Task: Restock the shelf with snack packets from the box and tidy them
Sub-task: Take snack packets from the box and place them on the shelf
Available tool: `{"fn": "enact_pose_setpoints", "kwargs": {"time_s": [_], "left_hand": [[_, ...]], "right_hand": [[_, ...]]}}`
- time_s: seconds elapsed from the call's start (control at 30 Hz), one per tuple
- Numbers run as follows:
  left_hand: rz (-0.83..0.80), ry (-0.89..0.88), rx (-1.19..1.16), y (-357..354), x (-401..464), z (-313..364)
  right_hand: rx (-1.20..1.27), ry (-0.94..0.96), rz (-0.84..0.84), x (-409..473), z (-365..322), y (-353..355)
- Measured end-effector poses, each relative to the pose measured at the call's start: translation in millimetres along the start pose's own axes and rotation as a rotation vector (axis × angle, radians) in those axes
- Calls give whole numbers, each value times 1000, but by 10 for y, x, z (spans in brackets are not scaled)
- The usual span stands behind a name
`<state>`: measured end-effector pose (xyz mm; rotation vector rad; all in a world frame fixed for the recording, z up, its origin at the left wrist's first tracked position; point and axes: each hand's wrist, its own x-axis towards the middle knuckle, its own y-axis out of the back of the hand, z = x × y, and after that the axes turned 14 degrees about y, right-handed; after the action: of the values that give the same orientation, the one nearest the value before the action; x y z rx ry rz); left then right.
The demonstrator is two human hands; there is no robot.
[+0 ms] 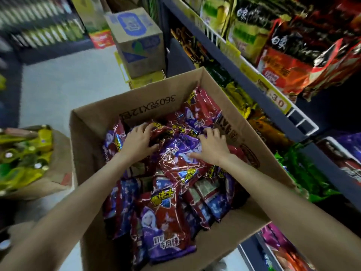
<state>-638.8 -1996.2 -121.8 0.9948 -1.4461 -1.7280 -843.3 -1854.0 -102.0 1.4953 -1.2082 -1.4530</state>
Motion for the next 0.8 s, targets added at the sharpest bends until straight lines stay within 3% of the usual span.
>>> {"fn": "enact_pose_setpoints", "kwargs": {"time_s": [0.17,0.3,0.43,0.57,0.67,0.8], "left_hand": [[-79,30,100,-73,175,63],[87,-221,11,-79,92,141],[144,-447,-45,-90,-1,218],[70,-397,-40,-61,50,206],[12,-365,-9,-74,63,192],[142,-406,-144,-27,42,165]], "right_hand": [[-138,45,45,-82,-75,-72],[-108,3,2,-92,-50,-125],[-78,28,36,-111,30,-101],[22,-23,97,-135,123,-81],[-39,-89,67,-139,220,-36],[72,-139,-15,-159,280,29]]}}
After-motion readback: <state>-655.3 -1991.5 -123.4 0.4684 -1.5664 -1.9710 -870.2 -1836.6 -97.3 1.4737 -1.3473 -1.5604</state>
